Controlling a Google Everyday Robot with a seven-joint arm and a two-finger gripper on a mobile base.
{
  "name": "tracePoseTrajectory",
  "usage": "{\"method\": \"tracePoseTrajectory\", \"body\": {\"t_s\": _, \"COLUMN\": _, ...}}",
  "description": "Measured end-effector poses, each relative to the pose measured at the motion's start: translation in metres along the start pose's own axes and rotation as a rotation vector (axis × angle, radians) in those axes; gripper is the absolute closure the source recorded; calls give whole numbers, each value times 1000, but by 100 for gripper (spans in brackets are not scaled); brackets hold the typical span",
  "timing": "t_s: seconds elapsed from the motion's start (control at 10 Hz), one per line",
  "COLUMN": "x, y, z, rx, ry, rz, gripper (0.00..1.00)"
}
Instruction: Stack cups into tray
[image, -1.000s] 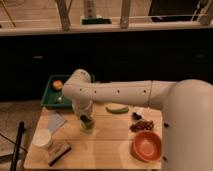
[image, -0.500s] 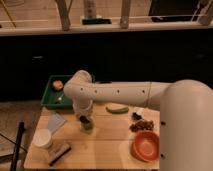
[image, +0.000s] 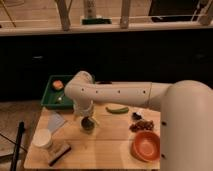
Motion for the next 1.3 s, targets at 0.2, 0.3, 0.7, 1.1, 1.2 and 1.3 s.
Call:
{"method": "tracePoseTrajectory", "body": {"t_s": 0.2, "x": -1, "y": 2, "z": 0, "rx": 2, "ry": -2, "rz": 3, "gripper": 20}}
{"method": "tracePoseTrajectory", "body": {"t_s": 0.3, "x": -2, "y": 1, "z": 0, "rx": 4, "ry": -2, "rz": 4, "gripper": 20}}
{"method": "tracePoseTrajectory", "body": {"t_s": 0.7, "x": -2, "y": 2, "z": 4, "rx": 4, "ry": -9, "rz": 8, "gripper": 20}}
{"method": "tracePoseTrajectory", "body": {"t_s": 1.1, "x": 12, "y": 5, "z": 18, "rx": 21, "ry": -53, "rz": 20, "gripper": 20}}
{"method": "tracePoseTrajectory", "body": {"t_s": 1.2, "x": 15, "y": 5, "z": 22, "rx": 25, "ry": -66, "rz": 23, "gripper": 20}}
{"method": "tracePoseTrajectory", "body": {"t_s": 1.3, "x": 16, "y": 6, "z": 23, "rx": 26, "ry": -73, "rz": 23, "gripper": 20}}
